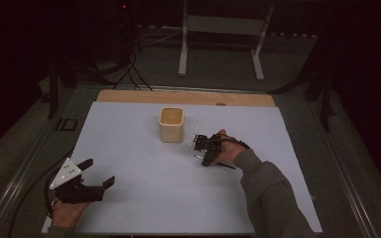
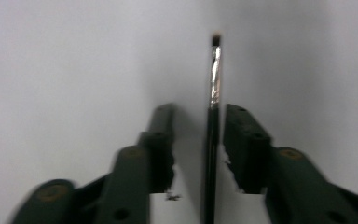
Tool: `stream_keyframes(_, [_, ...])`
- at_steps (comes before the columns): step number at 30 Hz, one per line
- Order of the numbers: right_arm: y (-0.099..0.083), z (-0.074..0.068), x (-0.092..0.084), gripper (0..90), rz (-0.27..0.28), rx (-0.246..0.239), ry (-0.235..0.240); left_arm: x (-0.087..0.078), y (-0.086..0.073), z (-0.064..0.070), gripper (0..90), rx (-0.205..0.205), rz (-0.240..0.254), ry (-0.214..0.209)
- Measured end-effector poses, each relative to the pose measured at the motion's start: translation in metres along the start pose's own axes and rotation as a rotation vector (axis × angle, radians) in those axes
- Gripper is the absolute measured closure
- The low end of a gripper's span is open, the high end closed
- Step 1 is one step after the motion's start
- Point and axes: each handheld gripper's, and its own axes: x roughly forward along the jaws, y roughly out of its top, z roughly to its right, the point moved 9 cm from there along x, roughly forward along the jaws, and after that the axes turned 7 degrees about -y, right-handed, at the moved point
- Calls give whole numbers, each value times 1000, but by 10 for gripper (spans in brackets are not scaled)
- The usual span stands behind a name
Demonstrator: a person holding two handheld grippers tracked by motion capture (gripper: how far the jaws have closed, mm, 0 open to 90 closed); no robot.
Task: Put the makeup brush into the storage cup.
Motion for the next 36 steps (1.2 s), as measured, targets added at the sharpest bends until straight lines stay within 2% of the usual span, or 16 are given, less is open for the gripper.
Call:
stream_keyframes(4, [-2, -5, -1, 835, -24, -48, -7, 0, 0, 0, 18, -1, 0, 0])
stream_keyframes(5, [-2, -8, -1, 849, -31, -67, -12, 0, 0, 0, 17, 0, -1, 0])
stream_keyframes(7, [-2, -9, -1, 850, -46, -79, -25, 0, 0, 0, 18, -1, -4, -1])
stream_keyframes(12, [-3, -8, -2, 853, -57, -85, -12, 0, -1, 0, 18, -4, -4, -1])
stream_keyframes(16, [-6, -7, -3, 853, -58, -68, -14, 1, -1, 0, 18, -3, -6, -2])
stream_keyframes(22, [-5, -3, -13, 854, -16, -54, -19, 1, -1, 0, 18, -5, -6, -1])
stream_keyframes(30, [-5, 1, -20, 854, 14, -38, -24, 2, -1, 0, 18, -6, -8, -1])
stream_keyframes(36, [-2, 2, -29, 856, 63, -27, -26, 2, -2, 0, 18, -6, -9, 0])
